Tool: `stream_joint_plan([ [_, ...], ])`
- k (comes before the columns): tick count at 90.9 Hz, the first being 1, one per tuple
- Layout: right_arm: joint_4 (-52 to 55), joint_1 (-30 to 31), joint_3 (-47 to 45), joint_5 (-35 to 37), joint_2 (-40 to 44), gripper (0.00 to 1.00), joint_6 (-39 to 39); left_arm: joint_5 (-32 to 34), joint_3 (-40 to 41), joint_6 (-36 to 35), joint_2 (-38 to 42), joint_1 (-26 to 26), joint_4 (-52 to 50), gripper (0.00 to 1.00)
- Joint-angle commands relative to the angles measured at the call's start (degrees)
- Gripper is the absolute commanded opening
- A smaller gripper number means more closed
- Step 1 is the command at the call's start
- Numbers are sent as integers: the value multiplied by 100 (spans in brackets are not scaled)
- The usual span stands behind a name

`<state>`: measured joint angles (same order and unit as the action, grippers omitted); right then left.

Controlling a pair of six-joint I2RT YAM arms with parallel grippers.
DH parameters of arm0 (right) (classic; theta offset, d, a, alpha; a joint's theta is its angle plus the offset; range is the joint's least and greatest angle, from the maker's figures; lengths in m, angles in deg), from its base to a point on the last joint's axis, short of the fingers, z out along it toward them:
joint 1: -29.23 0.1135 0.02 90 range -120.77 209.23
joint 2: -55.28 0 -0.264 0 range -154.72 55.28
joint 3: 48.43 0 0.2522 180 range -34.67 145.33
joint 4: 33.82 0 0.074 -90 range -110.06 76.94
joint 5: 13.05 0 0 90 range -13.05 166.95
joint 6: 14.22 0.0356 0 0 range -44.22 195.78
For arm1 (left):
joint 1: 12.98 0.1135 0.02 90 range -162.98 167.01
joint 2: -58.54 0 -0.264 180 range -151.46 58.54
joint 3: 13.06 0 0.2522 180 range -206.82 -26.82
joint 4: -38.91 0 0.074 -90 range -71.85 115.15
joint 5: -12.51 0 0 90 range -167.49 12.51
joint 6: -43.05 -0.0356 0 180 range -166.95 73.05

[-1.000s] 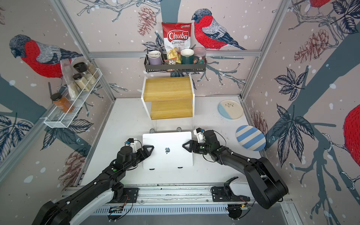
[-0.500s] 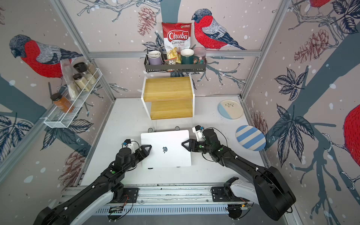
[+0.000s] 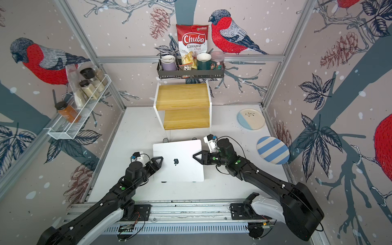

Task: Close the laptop lid and set it aside
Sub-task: Pick up the laptop from the computer stand.

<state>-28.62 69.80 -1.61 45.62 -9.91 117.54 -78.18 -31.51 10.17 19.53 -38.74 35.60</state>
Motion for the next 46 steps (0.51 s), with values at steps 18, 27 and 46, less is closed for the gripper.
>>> stream_joint_plan([
  [18,-310,258,193,-43,-69,38,99,-75,41,10,181,-8,-593,84],
  [27,-327,331,242,21,-143,35,124,-49,46,5,286,-9,-674,84],
  [46,-421,414,337,73,-324,27,210,-53,11,-1,433,-9,-757,85],
])
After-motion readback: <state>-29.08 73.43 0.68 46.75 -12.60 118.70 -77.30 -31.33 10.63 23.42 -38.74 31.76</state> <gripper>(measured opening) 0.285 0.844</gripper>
